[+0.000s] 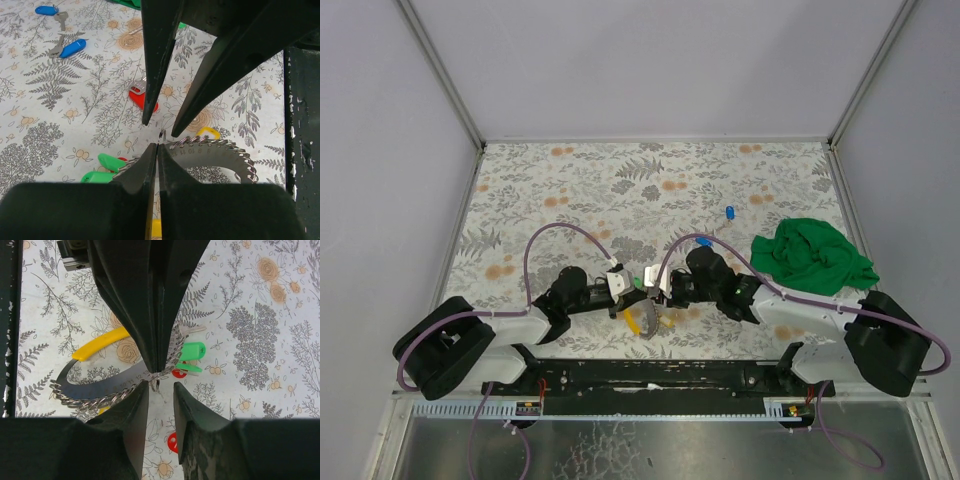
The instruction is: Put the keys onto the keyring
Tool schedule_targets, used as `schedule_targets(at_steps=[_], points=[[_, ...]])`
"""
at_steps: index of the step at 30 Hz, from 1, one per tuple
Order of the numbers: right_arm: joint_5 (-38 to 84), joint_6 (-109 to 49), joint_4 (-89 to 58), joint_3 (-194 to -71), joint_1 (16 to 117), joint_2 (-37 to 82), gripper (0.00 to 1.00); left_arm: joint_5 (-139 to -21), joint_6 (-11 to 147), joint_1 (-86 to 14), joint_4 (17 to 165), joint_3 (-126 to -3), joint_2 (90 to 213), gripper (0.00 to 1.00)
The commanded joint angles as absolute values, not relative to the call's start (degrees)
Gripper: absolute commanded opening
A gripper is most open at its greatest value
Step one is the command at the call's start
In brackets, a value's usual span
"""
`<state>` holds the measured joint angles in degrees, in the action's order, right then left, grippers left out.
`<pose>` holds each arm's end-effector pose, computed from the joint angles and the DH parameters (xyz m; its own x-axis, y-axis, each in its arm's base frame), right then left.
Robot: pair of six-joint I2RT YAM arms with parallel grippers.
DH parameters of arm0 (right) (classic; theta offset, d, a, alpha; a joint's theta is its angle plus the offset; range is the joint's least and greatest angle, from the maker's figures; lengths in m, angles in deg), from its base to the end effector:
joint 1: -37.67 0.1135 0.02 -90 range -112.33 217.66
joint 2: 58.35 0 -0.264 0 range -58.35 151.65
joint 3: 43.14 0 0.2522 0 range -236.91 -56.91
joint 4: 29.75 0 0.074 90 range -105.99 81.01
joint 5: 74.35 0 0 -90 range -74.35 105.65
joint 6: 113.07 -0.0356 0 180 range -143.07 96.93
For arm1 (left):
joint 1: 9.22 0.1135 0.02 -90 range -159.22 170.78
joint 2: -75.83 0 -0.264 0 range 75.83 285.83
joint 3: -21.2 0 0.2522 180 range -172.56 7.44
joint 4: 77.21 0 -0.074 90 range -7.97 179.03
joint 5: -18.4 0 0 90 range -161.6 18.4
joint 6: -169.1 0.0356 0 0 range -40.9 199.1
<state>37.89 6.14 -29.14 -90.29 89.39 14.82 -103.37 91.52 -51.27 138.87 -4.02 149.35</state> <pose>0.1541 0.2170 0.2076 0.2145 -0.4573 -0.8630 -0.9527 0.0970 -0.2882 0.1469 -0.1578 0.1563 0.0512 0.2001 -0.9784 0.9631 0.2494 0.1014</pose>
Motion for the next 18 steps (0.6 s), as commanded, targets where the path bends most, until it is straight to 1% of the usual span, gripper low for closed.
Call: schedule_targets(at_steps=[1, 5, 12, 16, 18], points=[[40.1, 5.6, -30.8, -93.5, 89.0, 16.2, 0.31, -104.2, 92.8, -51.7, 139.5, -5.6, 148.2, 0.00], [40.3, 5.6, -30.8, -93.6, 89.0, 17.1, 0.27, -104.4, 92.8, -51.7, 139.2, -5.7, 148.0, 0.00], [40.9, 5.5, -31.3, -93.8, 88.9, 18.4, 0.15, -104.7, 92.6, -51.7, 139.3, -5.6, 147.8, 0.00], [40.8, 5.1, -31.3, -93.9, 88.8, 19.0, 0.03, -104.7, 92.3, -51.7, 140.0, -5.2, 147.4, 0.00], [41.3, 4.2, -32.6, -93.0, 88.2, 18.8, 0.00, -104.5, 92.0, -51.7, 140.9, -4.7, 147.0, 0.00]])
